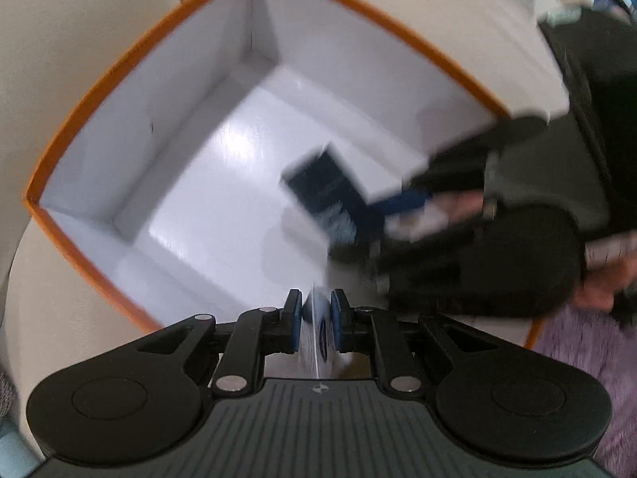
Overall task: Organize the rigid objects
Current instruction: 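Open the right tool to drop the spray can while the left tool releases the tube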
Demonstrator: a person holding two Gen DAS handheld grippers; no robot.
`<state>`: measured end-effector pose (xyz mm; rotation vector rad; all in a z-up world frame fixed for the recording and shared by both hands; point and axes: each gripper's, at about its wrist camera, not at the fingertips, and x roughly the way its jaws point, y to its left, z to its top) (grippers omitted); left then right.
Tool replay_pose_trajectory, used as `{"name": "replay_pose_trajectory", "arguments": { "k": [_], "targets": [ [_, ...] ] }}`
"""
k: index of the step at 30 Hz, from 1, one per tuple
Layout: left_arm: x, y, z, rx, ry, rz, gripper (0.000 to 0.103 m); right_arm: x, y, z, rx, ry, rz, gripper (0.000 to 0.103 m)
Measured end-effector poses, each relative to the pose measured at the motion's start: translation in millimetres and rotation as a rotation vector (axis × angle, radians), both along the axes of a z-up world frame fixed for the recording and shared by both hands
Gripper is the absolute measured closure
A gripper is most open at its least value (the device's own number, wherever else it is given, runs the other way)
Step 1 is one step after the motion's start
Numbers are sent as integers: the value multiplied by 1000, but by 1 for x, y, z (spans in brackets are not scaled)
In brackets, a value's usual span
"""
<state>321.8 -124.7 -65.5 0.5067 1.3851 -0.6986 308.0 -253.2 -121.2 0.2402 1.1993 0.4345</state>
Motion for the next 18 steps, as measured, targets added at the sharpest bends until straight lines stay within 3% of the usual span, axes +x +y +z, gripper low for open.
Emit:
{"name": "replay_pose_trajectory", "arguments": {
  "k": [2,6,10,12,14,18],
  "targets": [
    [-6,-2,0,-10,-63,-24,84,-1,0,-2,0,12,-9,69],
    [-19,-4,-2,32,-235,-82,68,1,-2,-7,4,32,-26,68],
    [-25,4,-3,0,-292,-71,62,1,1,-10,-13,64,-35,67],
    [-29,7,1,-19,-325,-70,51,0,1,-9,-20,60,-22,67],
    [-34,10,6,-17,-385,-51,40,-2,3,-8,-39,52,-10,67],
    [-39,25,26,-103,-461,70,41,-5,-1,-3,-45,43,-6,66]
  ]
}}
